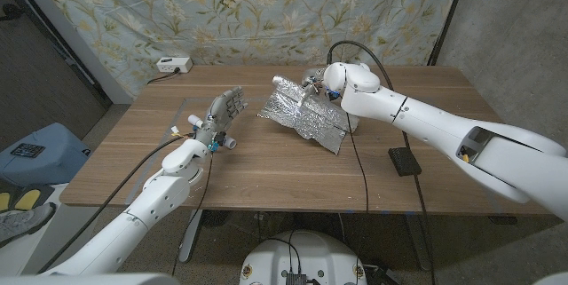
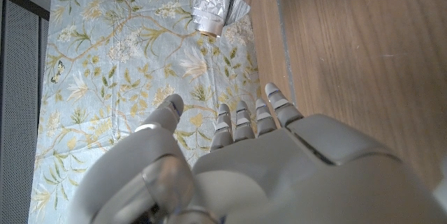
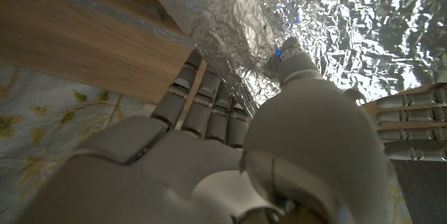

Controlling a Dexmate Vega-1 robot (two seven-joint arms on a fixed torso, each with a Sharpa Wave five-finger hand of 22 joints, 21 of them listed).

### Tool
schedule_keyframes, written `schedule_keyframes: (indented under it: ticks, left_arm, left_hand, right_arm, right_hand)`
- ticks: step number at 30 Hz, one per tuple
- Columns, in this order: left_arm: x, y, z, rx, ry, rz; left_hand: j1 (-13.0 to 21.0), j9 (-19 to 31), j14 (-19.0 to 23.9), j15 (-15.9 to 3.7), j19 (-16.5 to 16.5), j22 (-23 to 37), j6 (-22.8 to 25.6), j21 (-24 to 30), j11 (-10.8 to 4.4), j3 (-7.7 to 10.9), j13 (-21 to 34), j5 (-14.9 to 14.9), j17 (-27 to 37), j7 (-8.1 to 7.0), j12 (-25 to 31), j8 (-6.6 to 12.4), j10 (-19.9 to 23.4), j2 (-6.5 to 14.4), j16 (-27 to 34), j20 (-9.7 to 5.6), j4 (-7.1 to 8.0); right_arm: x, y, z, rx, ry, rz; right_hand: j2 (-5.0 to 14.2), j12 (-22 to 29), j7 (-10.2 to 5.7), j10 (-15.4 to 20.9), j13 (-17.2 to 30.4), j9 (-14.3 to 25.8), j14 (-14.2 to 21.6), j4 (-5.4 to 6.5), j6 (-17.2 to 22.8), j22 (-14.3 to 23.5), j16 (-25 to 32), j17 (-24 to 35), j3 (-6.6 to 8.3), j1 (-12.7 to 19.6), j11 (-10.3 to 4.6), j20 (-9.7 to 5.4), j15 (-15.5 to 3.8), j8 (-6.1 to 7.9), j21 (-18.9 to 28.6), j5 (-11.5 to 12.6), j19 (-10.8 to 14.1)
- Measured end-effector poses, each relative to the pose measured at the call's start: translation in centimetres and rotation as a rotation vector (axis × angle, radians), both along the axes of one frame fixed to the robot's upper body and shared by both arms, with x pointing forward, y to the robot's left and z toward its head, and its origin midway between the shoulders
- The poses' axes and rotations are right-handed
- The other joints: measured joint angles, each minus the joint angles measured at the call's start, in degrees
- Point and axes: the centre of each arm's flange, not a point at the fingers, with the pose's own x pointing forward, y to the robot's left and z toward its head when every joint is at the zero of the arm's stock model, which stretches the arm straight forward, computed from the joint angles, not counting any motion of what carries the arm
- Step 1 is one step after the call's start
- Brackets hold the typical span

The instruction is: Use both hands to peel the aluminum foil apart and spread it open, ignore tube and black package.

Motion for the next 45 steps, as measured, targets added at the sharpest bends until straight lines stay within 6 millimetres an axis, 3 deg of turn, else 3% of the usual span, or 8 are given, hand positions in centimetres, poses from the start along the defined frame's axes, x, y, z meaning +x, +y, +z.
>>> schedule_keyframes:
  ticks: [18,20,23,27,36,45]
  left_arm:
    - [-0.4,0.1,0.1,-0.044,0.039,0.022]
    - [-0.5,0.1,0.1,-0.052,0.048,0.025]
    - [-0.6,0.1,0.3,-0.064,0.057,0.026]
    - [-0.7,0.1,0.5,-0.083,0.075,0.031]
    - [-0.9,-0.3,0.7,-0.13,0.124,0.029]
    - [-0.9,-1.1,1.4,-0.167,0.164,0.001]
  left_hand:
    - [1.6,0.1,2.7,0.5,2.5,0.0,1.4,0.0,0.09,-0.7,0.0,0.4,0.0,1.42,0.6,0.0,2.1,-1.6,0.4,0.79,-2.71]
    - [2.1,0.2,2.8,0.58,3.9,0.0,1.8,0.1,0.11,-0.59,0.1,0.5,0.0,1.81,0.6,0.0,2.2,-2.1,0.4,1.22,-3.46]
    - [4.4,0.3,5.1,1.2,7.7,0.0,3.4,0.8,0.82,-0.59,0.3,0.9,0.0,4.02,0.5,0.0,3.3,-2.5,0.4,2.7,-4.72]
    - [7.9,0.3,9.1,0.73,12.8,0.0,5.2,1.5,1.0,-1.01,0.5,0.9,0.1,5.93,0.8,0.19,5.8,-4.4,0.8,3.08,-5.28]
    - [13.7,0.6,15.2,0.33,21.8,0.0,8.1,3.0,1.47,-2.24,1.2,0.9,0.4,6.24,1.6,0.39,9.6,-6.8,1.4,2.78,-5.23]
    - [14.7,0.6,16.2,0.71,23.3,0.0,8.4,3.2,1.74,-2.89,1.6,0.9,0.4,6.54,1.8,0.39,9.9,-7.2,1.7,2.44,-5.07]
  right_arm:
    - [0.8,-0.5,1.2,0.057,0.071,-0.019]
    - [0.9,-0.5,1.4,0.067,0.083,-0.019]
    - [1.1,-0.7,1.4,0.084,0.102,-0.016]
    - [1.3,-0.9,1.7,0.112,0.119,-0.008]
    - [1.5,-1.4,2.5,0.171,0.142,0.006]
    - [1.7,-2.3,3.1,0.244,0.175,0.027]
  right_hand:
    - [0.54,0.5,1.03,0.1,0.0,0.5,1.2,0.15,0.6,0.0,0.4,0.5,-0.16,-0.5,0.52,0.3,-0.22,0.23,0.3,0.0,1.1]
    - [0.55,0.6,1.02,0.2,0.0,0.5,1.6,0.15,0.6,0.0,0.4,0.6,-0.16,-0.5,0.83,0.2,-0.01,0.23,0.3,0.0,1.2]
    - [0.55,0.8,1.33,0.3,0.0,0.6,1.8,0.16,0.9,0.0,0.4,0.8,-0.16,-0.5,0.92,0.41,-0.2,0.23,0.4,0.0,1.4]
    - [0.55,0.9,1.34,0.3,0.0,0.8,2.2,0.15,0.9,0.0,0.4,0.8,-0.16,-0.5,0.89,0.09,0.07,0.23,0.6,0.0,1.7]
    - [0.55,1.6,1.55,1.1,0.0,1.1,2.7,0.16,1.1,0.0,0.4,1.1,-0.16,-0.5,0.69,0.41,-0.39,0.23,0.9,-0.2,2.1]
    - [0.78,1.9,1.74,1.1,0.0,1.2,3.2,0.16,1.3,0.3,0.6,1.1,-0.17,-0.8,0.69,0.23,-0.12,0.23,0.8,-0.2,2.7]
